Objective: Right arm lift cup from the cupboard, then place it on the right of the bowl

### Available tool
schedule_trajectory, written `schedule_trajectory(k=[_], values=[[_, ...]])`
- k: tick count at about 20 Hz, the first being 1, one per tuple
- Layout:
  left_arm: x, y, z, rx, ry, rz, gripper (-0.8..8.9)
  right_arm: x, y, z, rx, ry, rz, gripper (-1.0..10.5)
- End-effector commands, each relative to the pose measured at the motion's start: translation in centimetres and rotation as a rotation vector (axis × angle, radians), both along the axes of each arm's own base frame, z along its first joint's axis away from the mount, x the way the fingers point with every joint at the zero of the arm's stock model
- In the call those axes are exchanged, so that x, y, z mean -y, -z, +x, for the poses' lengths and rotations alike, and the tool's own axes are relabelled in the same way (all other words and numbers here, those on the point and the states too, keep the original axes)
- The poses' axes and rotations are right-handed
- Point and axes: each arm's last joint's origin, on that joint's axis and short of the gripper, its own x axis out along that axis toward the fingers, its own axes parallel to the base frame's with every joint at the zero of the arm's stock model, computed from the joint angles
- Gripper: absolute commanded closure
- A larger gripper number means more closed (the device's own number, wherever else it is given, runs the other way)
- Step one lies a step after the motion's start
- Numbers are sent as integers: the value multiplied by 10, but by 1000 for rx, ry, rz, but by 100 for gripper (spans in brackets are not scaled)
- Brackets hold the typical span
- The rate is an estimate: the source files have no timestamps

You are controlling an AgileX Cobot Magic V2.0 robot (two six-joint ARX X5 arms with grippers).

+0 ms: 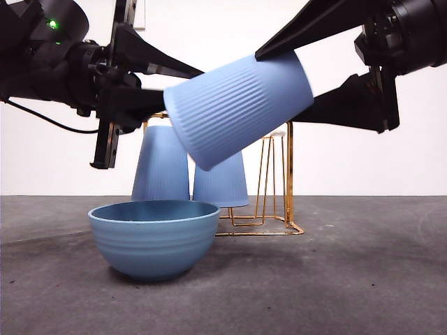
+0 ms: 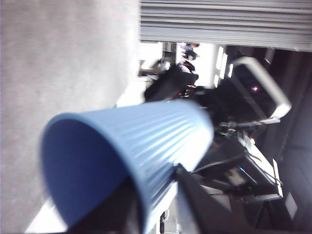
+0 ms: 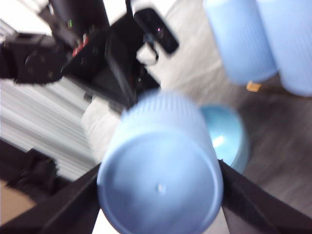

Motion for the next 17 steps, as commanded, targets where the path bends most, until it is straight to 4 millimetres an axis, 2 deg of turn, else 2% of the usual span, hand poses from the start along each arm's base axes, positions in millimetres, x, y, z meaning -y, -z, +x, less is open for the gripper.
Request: schedule_trajectory(k=[1,5,9,13,17], values=[[2,0,1,8,-12,7,798,-2,-4,3,24,7,12,690],[2,-2,1,32,-12,-2,798,-2,-4,3,24,8,11,681],[2,-2,2,35,-30,5,799,-2,-4,2,21,7,11,481],[2,-4,3,48,-31,-2,799,1,-4,4,14,19,9,470],[5,-12,6,69,-32,-26,798,16,-10,2,-1,21,31,456]])
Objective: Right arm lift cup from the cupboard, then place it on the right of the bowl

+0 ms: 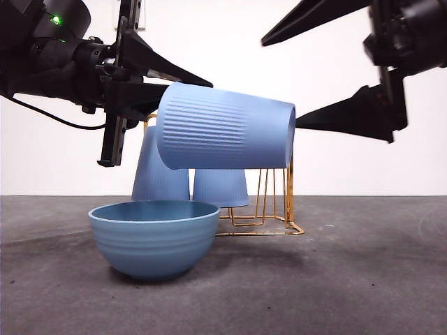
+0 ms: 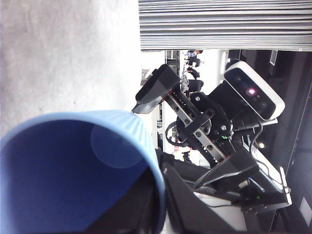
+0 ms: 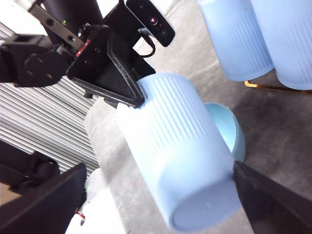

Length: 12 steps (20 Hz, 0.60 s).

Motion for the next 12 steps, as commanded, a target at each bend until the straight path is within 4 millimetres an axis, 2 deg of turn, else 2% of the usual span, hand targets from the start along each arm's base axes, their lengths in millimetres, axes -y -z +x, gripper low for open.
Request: schedule_trajectory(k=[1,5,8,12], values=[[6,-12,4,29,10,-26,798,9,-12,-2,9,15,23,455],[22,-28,5,85,17,-35,797,32,-24,-21,-15,99,18,455],[41,-43,2,131,19,-23,797,45,-30,-39,-43,151,7,455],[68,-63,-7,254,21,139,796,54,-34,-59,-99,248,-50,455]])
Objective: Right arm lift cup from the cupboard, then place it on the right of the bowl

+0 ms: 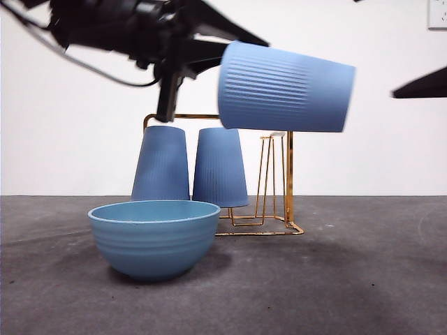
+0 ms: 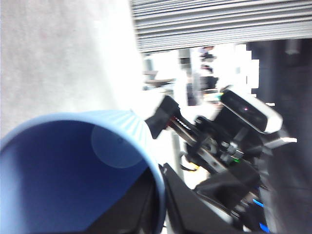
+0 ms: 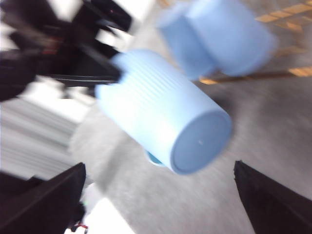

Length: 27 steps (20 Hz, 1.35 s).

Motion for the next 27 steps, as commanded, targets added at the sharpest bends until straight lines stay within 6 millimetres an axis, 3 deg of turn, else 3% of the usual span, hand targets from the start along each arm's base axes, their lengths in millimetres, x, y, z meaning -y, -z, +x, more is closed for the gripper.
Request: schedule_trajectory(k=[1,4,9,21,27], values=[[12,-16,-7,194,13,139,796,2,-8,-7,-3,29,-22,455],[24,-34,-18,346,-1,349,796,5,-11,-15,-37,80,-65,455],[43,-51,-31,479,-9,497,797,8,-10,-21,-61,138,-126,455],[130,-29,-45,747,197,936,797,15,-33,-32,-12,224,-332,455],[152,-6,-60,834,293,1039,797,15,-33,-32,-12,222,-336,455]])
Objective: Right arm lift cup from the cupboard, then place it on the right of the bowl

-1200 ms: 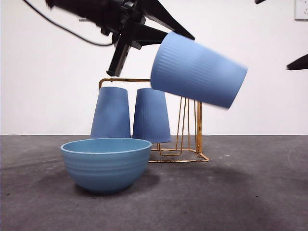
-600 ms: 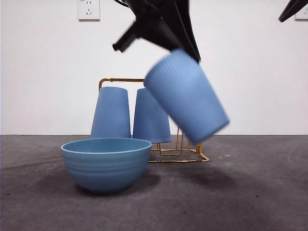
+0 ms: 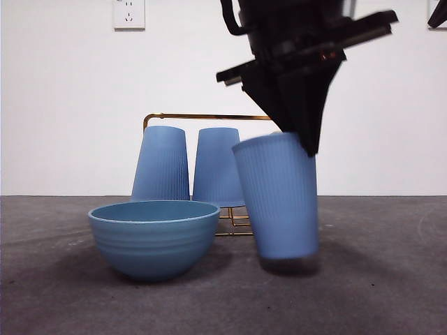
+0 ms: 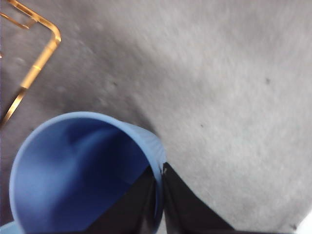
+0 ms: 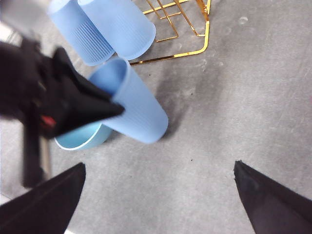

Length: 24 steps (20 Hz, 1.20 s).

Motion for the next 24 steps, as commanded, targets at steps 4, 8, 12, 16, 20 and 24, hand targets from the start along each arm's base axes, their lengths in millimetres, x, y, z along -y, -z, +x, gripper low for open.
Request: schedule_trajectory(k=[4,8,12,16,20,24], values=[[14,13,-3,55,51,69,797,0,-5,0,29,-9,-11,455],[17,22,-2,58,48,104,797,0,-6,0,30,-10,-12,455],[19,28,-3,49,59,131,797,0,-5,0,30,-10,-12,455],[19,29,-5,42,65,143,776,0,-5,0,30,-11,-12,455],[19,26,-4,48,62,134,477,0,-5,0,30,-11,-12,455],[21,9,-3,63,59,110,347,0,-5,0,35,-14,-18,455]])
